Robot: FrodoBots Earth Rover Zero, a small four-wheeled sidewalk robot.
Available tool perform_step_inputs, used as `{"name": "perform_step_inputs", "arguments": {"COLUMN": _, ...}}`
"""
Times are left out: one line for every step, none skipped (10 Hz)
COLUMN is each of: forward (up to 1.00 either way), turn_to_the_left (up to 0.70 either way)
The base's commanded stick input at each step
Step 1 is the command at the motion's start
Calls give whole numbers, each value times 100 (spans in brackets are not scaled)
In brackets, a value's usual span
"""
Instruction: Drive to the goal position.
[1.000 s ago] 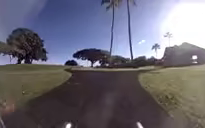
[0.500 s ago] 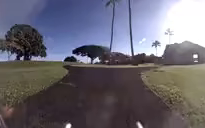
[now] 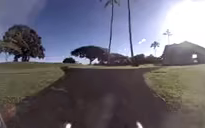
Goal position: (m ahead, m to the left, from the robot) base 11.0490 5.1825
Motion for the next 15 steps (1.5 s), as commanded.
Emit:
{"name": "perform_step_inputs", "arguments": {"forward": 70, "turn_to_the_left": 14}}
{"name": "perform_step_inputs", "arguments": {"forward": 70, "turn_to_the_left": 14}}
{"name": "perform_step_inputs", "arguments": {"forward": 70, "turn_to_the_left": 14}}
{"name": "perform_step_inputs", "arguments": {"forward": 70, "turn_to_the_left": 14}}
{"name": "perform_step_inputs", "arguments": {"forward": 70, "turn_to_the_left": 14}}
{"name": "perform_step_inputs", "arguments": {"forward": 70, "turn_to_the_left": 14}}
{"name": "perform_step_inputs", "arguments": {"forward": 70, "turn_to_the_left": 14}}
{"name": "perform_step_inputs", "arguments": {"forward": 70, "turn_to_the_left": 14}}
{"name": "perform_step_inputs", "arguments": {"forward": 70, "turn_to_the_left": 14}}
{"name": "perform_step_inputs", "arguments": {"forward": 70, "turn_to_the_left": 14}}
{"name": "perform_step_inputs", "arguments": {"forward": 70, "turn_to_the_left": 14}}
{"name": "perform_step_inputs", "arguments": {"forward": 70, "turn_to_the_left": 14}}
{"name": "perform_step_inputs", "arguments": {"forward": 70, "turn_to_the_left": 14}}
{"name": "perform_step_inputs", "arguments": {"forward": 70, "turn_to_the_left": 14}}
{"name": "perform_step_inputs", "arguments": {"forward": 70, "turn_to_the_left": 14}}
